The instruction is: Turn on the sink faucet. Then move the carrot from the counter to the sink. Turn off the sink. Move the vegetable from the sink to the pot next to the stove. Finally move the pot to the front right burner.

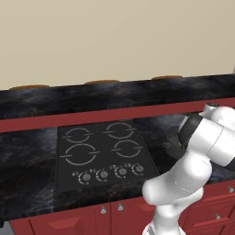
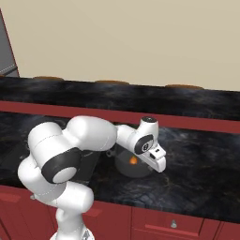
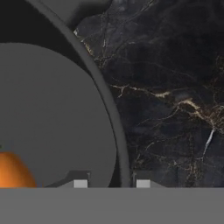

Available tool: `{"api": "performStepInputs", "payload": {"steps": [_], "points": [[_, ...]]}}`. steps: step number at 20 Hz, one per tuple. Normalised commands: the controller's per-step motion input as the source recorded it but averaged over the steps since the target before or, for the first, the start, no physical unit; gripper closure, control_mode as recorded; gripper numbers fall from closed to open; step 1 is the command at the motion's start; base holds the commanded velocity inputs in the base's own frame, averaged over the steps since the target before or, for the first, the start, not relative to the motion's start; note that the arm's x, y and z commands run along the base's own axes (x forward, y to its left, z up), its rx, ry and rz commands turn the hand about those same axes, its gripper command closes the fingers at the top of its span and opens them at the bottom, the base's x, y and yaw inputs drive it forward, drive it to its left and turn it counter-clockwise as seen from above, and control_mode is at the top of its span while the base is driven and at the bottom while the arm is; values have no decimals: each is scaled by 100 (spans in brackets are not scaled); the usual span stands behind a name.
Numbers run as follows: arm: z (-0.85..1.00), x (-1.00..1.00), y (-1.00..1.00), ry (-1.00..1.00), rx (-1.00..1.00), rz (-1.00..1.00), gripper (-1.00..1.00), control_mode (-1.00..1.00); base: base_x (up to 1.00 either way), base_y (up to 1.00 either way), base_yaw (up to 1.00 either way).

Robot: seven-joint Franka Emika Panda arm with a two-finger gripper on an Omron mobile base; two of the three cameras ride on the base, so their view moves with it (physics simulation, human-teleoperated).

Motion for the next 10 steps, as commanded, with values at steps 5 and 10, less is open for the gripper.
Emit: {"api": "performStepInputs", "payload": {"steps": [5, 10], "points": [[6, -1, 3, -3, 0, 0, 100, -100, 0, 0, 0], [24, -1, 30, -8, -1, 1, 100, -100, 0, 0, 0]]}}
